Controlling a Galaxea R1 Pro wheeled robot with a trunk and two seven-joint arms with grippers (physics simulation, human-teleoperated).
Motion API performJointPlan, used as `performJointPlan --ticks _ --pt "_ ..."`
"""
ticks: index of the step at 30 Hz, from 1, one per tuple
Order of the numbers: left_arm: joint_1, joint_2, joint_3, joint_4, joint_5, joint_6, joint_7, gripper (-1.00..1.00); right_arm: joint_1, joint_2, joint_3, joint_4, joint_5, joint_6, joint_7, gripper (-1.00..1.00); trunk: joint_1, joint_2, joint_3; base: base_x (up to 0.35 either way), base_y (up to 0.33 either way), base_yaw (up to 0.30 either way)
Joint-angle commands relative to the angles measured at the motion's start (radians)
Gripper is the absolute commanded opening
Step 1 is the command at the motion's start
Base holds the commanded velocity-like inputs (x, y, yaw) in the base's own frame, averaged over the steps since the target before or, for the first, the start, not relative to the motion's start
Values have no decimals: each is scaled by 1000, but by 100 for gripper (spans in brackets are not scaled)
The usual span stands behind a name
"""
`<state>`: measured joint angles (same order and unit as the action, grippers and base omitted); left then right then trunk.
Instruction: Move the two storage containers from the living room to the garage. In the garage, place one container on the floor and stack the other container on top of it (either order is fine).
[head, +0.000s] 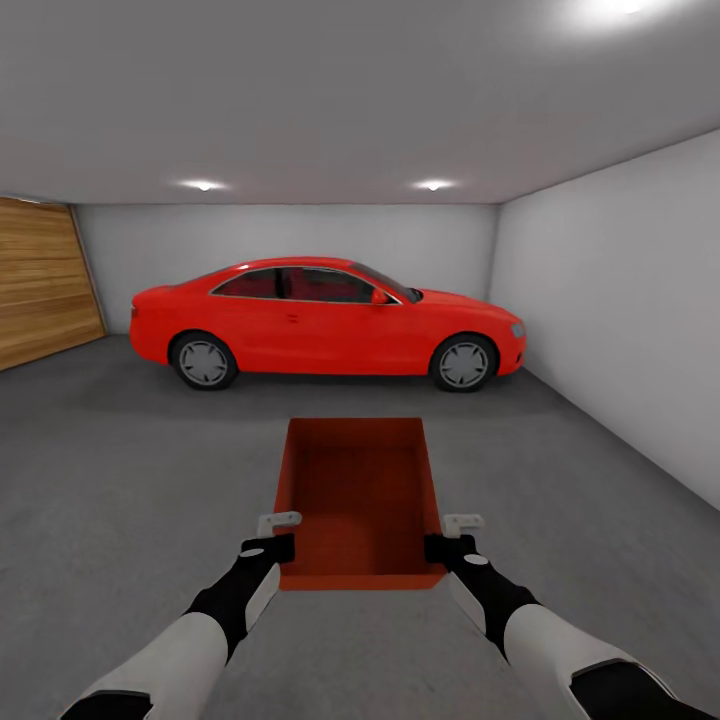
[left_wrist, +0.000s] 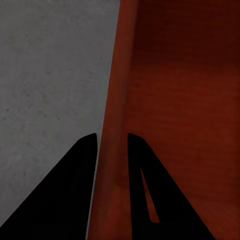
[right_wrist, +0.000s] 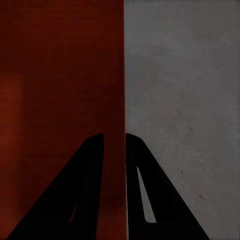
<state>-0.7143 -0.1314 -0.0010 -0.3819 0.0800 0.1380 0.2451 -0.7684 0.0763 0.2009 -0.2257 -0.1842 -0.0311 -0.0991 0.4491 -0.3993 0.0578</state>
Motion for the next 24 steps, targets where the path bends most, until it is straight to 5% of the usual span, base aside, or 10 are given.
performJointPlan --ticks 1,24 --pt "-1 36 19 -6 -19 3 40 -100 0 -4 -18 3 -11 -4 -8 -100 1 -1 0 320 0 0" --pt "-1 37 19 -6 -19 3 40 -100 0 -4 -18 3 -11 -5 -8 -100 1 -1 0 320 0 0"
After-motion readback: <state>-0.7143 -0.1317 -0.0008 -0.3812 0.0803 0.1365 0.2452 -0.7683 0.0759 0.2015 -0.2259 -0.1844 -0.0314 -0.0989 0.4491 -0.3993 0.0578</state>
